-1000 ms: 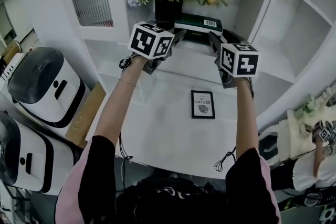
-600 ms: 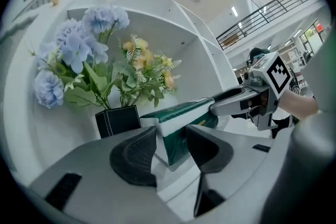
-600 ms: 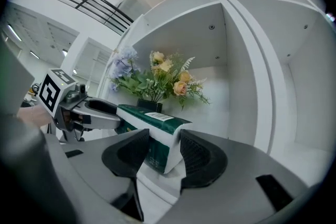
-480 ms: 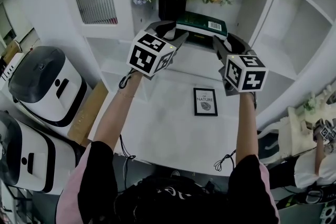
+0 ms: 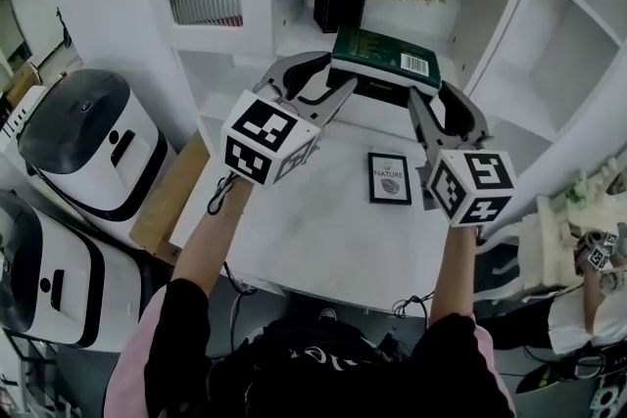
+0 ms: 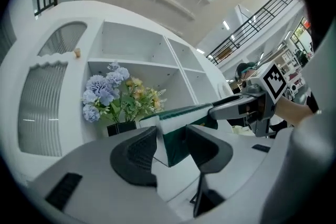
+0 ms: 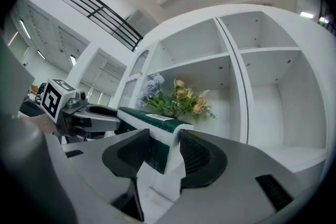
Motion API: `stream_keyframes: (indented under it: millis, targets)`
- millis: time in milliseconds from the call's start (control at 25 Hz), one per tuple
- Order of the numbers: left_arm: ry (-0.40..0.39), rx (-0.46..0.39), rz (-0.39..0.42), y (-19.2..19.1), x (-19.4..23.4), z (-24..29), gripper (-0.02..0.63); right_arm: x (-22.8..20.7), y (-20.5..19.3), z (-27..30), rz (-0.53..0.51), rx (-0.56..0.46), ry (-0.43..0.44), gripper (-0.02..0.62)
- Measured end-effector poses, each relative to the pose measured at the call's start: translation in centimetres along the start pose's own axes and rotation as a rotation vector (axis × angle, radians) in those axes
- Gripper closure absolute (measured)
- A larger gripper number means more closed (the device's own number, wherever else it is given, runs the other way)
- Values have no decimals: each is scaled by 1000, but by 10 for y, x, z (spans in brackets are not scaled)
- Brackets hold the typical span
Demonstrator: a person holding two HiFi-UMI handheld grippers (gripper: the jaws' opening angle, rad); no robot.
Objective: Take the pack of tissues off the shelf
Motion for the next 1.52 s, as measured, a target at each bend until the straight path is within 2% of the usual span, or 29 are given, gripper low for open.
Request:
stream_keyframes:
  millis: [320, 520, 680, 840, 1080, 1320, 1520]
  targets:
    - [21, -15, -12, -18, -29, -80, 420, 67, -10, -46, 29, 15, 19, 388]
    - [21, 16, -36, -44, -45, -129, 422, 114, -29, -69, 64, 74, 27, 388]
    - [-3, 24, -23, -63, -57, -163, 420, 148, -45, -86, 88, 127, 31, 388]
    - [-2, 35, -69, -84, -68, -191, 422, 177, -58, -104, 97, 178, 22, 389]
    - [14, 71, -141, -110, -82, -215, 422, 199, -73, -120, 108, 233, 25, 390]
    - [39, 89, -130, -110, -93, -226, 422, 207, -80, -126, 118, 243, 60, 390]
    - [88, 104, -155, -106, -118, -231, 422, 199, -82, -143, 122, 241, 106, 390]
Point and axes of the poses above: the fingertips, and each gripper's own axes: z forward along the fingers, x to its left, y out of its top, the point moved 7 cm from there along -z, backward along the fingers, and after that the axes turned 5 degrees about -z, right-handed, at the moved point
